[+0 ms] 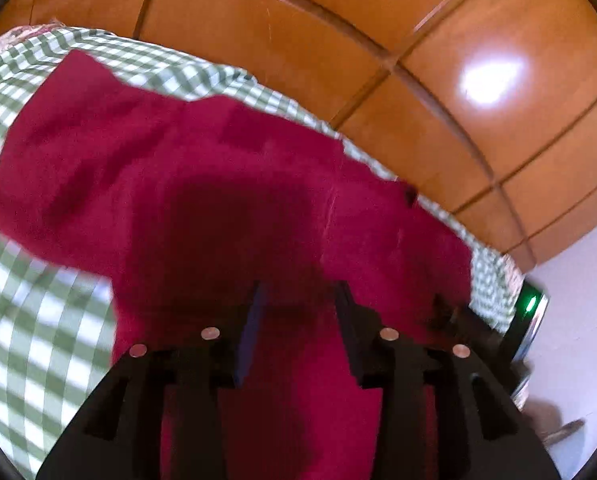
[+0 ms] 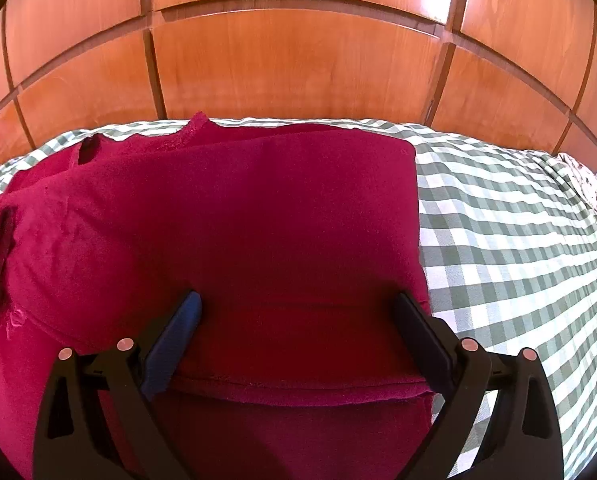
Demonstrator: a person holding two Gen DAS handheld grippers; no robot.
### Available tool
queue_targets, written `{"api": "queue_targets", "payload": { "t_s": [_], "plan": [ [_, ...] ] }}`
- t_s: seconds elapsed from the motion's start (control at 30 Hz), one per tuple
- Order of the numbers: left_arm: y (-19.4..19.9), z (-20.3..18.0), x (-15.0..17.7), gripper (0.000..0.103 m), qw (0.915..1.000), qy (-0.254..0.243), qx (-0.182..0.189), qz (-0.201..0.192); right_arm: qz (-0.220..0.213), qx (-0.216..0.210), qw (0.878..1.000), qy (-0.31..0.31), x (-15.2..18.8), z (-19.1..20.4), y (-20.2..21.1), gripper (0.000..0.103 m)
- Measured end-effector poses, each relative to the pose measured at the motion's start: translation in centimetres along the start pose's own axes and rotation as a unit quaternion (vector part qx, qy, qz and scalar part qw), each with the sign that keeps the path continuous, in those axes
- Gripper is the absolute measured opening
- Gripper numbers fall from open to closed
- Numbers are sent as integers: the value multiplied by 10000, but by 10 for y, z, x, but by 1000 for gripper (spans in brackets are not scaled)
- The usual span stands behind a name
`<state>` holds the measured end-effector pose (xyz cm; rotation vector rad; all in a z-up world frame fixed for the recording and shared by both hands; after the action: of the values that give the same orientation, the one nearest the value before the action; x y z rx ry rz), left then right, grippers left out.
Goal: Fold small clothes
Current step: 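Grasp the sweater hem with the right gripper and fold it toward the collar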
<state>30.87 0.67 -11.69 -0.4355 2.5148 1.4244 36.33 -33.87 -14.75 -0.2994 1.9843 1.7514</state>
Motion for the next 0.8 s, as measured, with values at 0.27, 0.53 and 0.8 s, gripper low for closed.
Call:
{"api": "queue_targets", "payload": {
  "t_s": [0.27, 0.53, 0.8],
  "plan": [
    [14, 24, 52, 36, 9962, -494, -711, -124, 127, -2130, 9769, 96, -13, 75, 54, 58],
    [3, 36, 63, 36, 9956, -588, -699, -213, 942, -2655, 9546, 970, -12, 212, 32, 31],
    [-2, 40, 62, 36, 9964, -568, -554, -304, 210, -2590, 9581, 1204, -38, 212, 100, 7]
  ]
}}
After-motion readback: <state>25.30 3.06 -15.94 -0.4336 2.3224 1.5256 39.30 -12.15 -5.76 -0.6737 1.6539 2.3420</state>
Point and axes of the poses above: each gripper's, at about its wrist camera, not at the fingertips, and y roughly against the way its jaws point, z to its left, x to its underside, the point moved 5 cm from there along -y, roughly the way its jaws point, and after that the axes turned 11 degrees about z, right-handed, at the moved point
